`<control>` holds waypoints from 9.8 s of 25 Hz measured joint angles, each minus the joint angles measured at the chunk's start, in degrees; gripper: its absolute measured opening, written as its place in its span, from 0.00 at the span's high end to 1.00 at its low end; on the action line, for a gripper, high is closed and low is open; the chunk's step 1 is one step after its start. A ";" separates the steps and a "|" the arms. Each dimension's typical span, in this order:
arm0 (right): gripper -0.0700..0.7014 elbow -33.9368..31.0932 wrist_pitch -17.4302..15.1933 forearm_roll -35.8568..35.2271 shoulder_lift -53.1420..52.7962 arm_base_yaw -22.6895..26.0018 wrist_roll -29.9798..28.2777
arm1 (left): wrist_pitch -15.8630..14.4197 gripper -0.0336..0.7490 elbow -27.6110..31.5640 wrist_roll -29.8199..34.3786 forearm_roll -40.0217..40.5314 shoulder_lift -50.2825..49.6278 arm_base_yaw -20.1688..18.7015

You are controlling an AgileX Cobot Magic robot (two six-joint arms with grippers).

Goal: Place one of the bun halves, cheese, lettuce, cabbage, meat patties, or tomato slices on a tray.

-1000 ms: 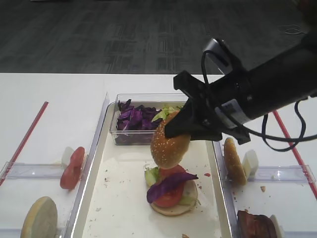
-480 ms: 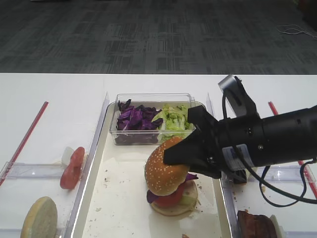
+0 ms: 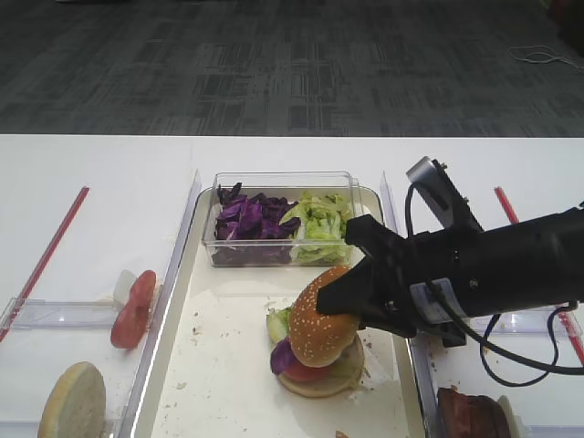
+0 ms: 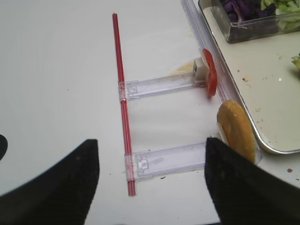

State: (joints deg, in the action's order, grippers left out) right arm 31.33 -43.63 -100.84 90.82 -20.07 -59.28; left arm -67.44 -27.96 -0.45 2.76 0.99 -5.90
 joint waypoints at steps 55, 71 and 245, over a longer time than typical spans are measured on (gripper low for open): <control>0.41 8.23 0.99 10.33 7.76 0.00 1.89 | 0.00 0.37 0.00 0.00 0.00 0.00 0.00; 0.41 11.65 1.39 24.68 7.76 0.00 12.72 | 0.00 0.37 0.00 0.00 0.00 0.00 0.00; 0.19 26.62 -27.18 95.00 -25.18 17.91 61.06 | 0.00 0.37 0.00 0.00 0.00 0.00 0.00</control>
State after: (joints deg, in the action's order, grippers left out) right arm 57.95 -70.81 -5.84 65.64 -2.16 1.79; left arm -67.44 -27.96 -0.45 2.76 0.99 -5.90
